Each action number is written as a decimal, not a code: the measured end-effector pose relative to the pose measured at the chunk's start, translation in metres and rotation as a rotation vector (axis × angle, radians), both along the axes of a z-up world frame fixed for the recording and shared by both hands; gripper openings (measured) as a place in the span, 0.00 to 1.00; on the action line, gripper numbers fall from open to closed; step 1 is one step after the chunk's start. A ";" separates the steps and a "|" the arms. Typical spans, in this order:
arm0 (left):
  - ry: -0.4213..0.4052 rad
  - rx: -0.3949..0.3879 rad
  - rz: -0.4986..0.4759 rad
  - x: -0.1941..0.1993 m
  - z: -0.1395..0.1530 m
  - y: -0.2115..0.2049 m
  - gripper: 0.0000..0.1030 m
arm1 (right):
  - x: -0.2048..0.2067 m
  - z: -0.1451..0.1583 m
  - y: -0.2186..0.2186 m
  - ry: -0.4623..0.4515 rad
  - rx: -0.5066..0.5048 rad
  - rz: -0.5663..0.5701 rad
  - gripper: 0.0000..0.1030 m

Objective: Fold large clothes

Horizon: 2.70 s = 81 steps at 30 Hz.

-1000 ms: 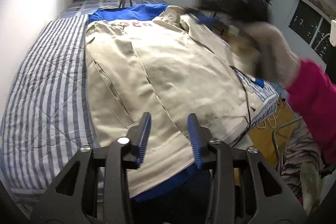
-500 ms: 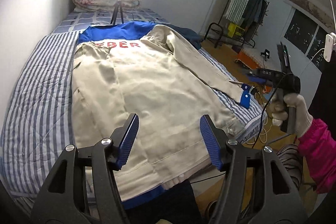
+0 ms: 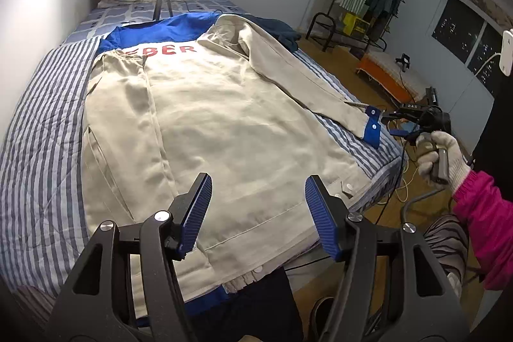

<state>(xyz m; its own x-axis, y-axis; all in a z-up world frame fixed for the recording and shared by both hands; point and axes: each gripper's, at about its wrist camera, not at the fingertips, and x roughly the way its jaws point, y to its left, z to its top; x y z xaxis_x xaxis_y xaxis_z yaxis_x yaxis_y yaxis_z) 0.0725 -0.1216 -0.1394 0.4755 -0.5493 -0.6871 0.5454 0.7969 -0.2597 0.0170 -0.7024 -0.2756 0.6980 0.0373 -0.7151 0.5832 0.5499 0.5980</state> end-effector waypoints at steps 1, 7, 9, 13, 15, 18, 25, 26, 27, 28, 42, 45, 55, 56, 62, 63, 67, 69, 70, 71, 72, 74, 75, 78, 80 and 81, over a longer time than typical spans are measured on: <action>-0.003 0.006 -0.004 0.000 0.000 -0.001 0.61 | 0.001 -0.005 -0.004 -0.007 0.026 -0.010 0.59; 0.004 0.033 0.008 0.005 -0.003 0.003 0.61 | 0.011 -0.026 -0.010 -0.047 0.087 -0.015 0.47; 0.005 0.040 0.015 0.006 -0.004 0.005 0.61 | 0.016 -0.027 -0.010 -0.049 0.072 -0.013 0.47; 0.013 0.055 0.020 0.008 -0.007 0.007 0.61 | 0.029 -0.026 -0.010 -0.041 0.016 -0.003 0.40; 0.013 0.062 0.022 0.009 -0.008 0.007 0.61 | 0.035 -0.020 -0.005 -0.022 -0.044 0.017 0.25; 0.016 0.060 0.029 0.011 -0.008 0.009 0.60 | 0.040 0.003 0.014 -0.014 -0.191 0.077 0.07; 0.010 0.050 0.026 0.013 -0.007 0.008 0.61 | 0.036 0.072 0.083 -0.033 -0.559 0.215 0.02; 0.008 0.048 0.028 0.013 -0.007 0.008 0.61 | 0.035 0.080 0.093 -0.046 -0.593 0.232 0.02; 0.009 0.043 0.030 0.014 -0.007 0.008 0.61 | 0.033 0.090 0.106 -0.063 -0.636 0.257 0.02; 0.011 0.038 0.033 0.014 -0.007 0.009 0.61 | 0.032 0.099 0.118 -0.080 -0.672 0.284 0.02; 0.042 0.008 0.163 0.030 -0.008 0.040 0.61 | 0.022 0.079 0.328 -0.228 -0.941 1.036 0.02; 0.054 0.012 0.172 0.032 -0.013 0.041 0.60 | 0.016 0.049 0.360 -0.194 -0.939 1.201 0.02; 0.183 -0.023 0.134 0.046 -0.045 0.026 0.60 | -0.011 0.009 0.367 -0.089 -0.870 1.428 0.21; 0.195 -0.030 0.127 0.048 -0.047 0.022 0.61 | -0.013 0.014 0.360 -0.106 -0.849 1.426 0.27; 0.267 -0.073 0.093 0.058 -0.059 -0.006 0.61 | -0.005 0.052 0.307 -0.199 -0.656 1.278 0.31; 0.279 -0.080 0.084 0.059 -0.060 -0.013 0.60 | 0.000 0.055 0.299 -0.200 -0.642 1.240 0.31; 0.283 -0.066 0.016 0.055 -0.059 -0.051 0.61 | 0.031 0.068 0.258 -0.212 -0.566 1.079 0.34; 0.275 -0.046 -0.031 0.050 -0.058 -0.069 0.61 | 0.052 0.077 0.242 -0.218 -0.529 1.024 0.47; 0.269 -0.028 -0.059 0.046 -0.058 -0.079 0.61 | 0.061 0.081 0.235 -0.228 -0.508 1.002 0.55; 0.262 -0.003 -0.083 0.042 -0.059 -0.088 0.61 | 0.072 0.085 0.228 -0.242 -0.487 0.982 0.55; 0.257 0.015 -0.100 0.039 -0.061 -0.095 0.61 | 0.085 0.090 0.221 -0.256 -0.463 0.962 0.55; 0.250 0.050 -0.127 0.034 -0.067 -0.105 0.61 | 0.112 0.097 0.210 -0.274 -0.427 0.931 0.55; 0.252 0.062 -0.130 0.033 -0.070 -0.108 0.61 | 0.123 0.099 0.206 -0.279 -0.410 0.919 0.55; 0.277 0.094 -0.130 0.035 -0.084 -0.112 0.61 | 0.167 0.101 0.196 -0.283 -0.358 0.882 0.55; 0.274 0.117 -0.131 0.035 -0.091 -0.112 0.61 | 0.196 0.101 0.193 -0.278 -0.336 0.862 0.56; 0.269 0.126 -0.130 0.035 -0.092 -0.111 0.61 | 0.212 0.100 0.193 -0.270 -0.329 0.856 0.56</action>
<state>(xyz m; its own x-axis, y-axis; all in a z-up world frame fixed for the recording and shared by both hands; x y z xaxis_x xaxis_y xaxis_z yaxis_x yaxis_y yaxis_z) 0.1074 -0.2326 -0.2317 0.1988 -0.4963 -0.8451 0.5701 0.7599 -0.3122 0.2289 -0.5097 -0.1755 0.6701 0.4375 -0.5997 -0.2297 0.8904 0.3929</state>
